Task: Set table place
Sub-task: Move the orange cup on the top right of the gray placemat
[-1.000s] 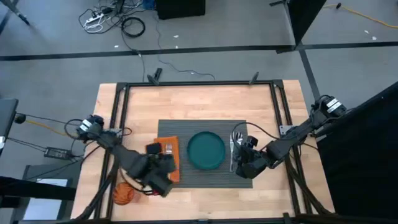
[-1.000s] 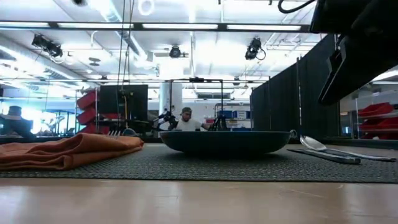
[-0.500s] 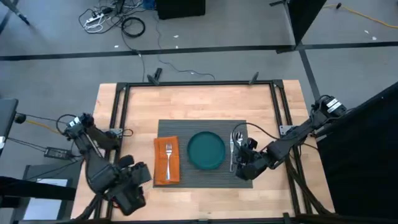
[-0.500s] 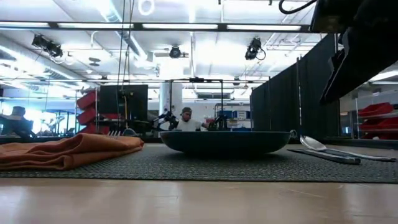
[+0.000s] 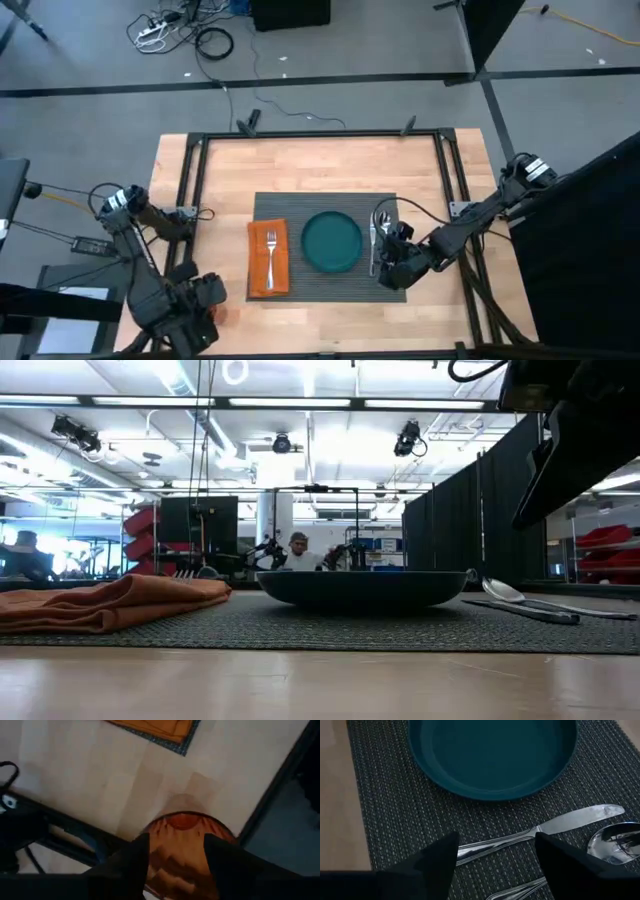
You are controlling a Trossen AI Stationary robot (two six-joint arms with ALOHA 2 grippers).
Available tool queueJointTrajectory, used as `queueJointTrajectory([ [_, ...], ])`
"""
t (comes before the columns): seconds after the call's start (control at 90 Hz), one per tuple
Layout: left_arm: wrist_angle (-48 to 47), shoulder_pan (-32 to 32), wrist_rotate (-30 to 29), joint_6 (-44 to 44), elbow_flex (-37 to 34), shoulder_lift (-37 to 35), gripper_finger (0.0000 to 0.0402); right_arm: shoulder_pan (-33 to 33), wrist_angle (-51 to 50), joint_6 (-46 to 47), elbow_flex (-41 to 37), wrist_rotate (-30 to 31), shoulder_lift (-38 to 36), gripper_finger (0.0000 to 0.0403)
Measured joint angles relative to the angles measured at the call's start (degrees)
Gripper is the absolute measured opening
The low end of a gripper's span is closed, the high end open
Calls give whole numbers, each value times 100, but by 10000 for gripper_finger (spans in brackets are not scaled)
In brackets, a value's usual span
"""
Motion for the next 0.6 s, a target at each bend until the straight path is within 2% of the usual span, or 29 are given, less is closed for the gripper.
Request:
queueJointTrajectory([
  [0.311,2,1,-26,982,-411,0,173,0,26,-2,0,0,0,238],
  [0.6,217,51,-109,1332,-776,0,173,0,71,-10,0,0,0,241],
])
